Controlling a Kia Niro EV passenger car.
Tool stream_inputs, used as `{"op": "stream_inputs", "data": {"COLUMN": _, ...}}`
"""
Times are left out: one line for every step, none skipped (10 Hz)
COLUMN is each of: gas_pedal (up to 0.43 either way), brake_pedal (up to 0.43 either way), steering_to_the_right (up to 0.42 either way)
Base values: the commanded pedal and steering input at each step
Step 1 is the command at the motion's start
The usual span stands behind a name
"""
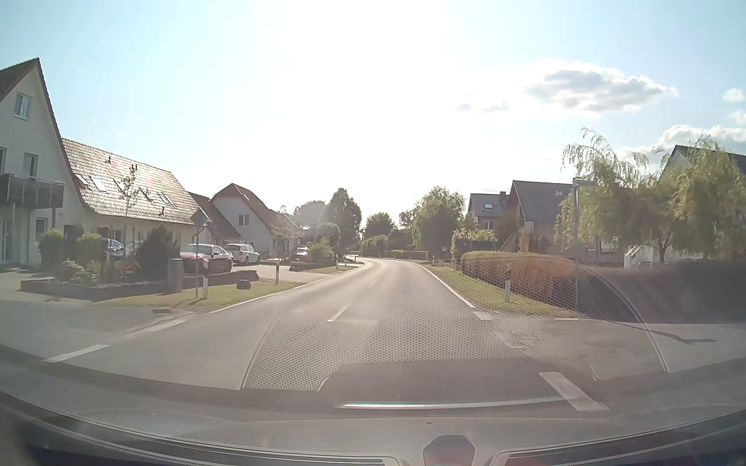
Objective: Follow the waypoints while adhering to traffic rules and regulations
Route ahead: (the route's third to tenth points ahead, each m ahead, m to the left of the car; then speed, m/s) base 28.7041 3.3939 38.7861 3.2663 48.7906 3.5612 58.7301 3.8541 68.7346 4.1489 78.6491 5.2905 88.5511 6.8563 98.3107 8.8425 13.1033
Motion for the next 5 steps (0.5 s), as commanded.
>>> {"op": "stream_inputs", "data": {"gas_pedal": 0.118, "brake_pedal": 0.006, "steering_to_the_right": 0.006}}
{"op": "stream_inputs", "data": {"gas_pedal": 0.118, "brake_pedal": 0.006, "steering_to_the_right": 0.006}}
{"op": "stream_inputs", "data": {"gas_pedal": 0.118, "brake_pedal": 0.006, "steering_to_the_right": 0.006}}
{"op": "stream_inputs", "data": {"gas_pedal": 0.118, "brake_pedal": 0.006, "steering_to_the_right": 0.006}}
{"op": "stream_inputs", "data": {"gas_pedal": 0.118, "brake_pedal": 0.006, "steering_to_the_right": 0.006}}
